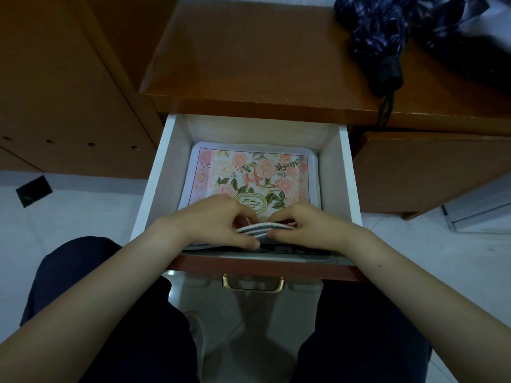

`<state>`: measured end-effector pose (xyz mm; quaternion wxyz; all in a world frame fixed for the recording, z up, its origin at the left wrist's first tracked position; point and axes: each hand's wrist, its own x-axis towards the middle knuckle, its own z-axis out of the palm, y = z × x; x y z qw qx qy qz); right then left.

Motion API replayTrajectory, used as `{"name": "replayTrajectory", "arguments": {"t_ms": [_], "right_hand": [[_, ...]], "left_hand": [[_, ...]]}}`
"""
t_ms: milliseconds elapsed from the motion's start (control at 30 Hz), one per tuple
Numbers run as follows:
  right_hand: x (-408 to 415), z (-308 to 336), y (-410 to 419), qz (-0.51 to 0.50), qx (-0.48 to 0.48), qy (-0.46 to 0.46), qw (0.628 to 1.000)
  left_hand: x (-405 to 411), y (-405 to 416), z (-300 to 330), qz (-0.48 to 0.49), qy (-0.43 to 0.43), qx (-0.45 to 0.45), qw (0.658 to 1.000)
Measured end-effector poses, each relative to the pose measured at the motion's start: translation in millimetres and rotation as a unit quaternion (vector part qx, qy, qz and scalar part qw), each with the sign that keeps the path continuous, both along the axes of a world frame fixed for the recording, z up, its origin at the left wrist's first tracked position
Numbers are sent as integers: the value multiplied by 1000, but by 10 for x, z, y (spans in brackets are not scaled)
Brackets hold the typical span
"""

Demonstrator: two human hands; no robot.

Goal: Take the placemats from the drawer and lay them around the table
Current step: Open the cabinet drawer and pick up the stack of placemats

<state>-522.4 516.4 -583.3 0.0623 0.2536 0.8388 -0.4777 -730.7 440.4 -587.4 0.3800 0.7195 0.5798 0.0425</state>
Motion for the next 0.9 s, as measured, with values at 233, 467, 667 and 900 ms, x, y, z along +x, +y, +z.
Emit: {"name": "replayTrajectory", "arguments": {"t_ms": [233,467,667,900], "right_hand": [[3,-24,25,10,5,-5,1000],[15,-20,41,65,51,-41,996],[24,-13,18,21,-2,7,1000],[31,-27,26,10,31,11,999]], "left_hand": [[23,29,-27,3,28,13,1000],[33,44,-27,19,24,-4,1000],[36,40,-38,3,30,11,999],[22,4,-27,-16,28,16,999]]}}
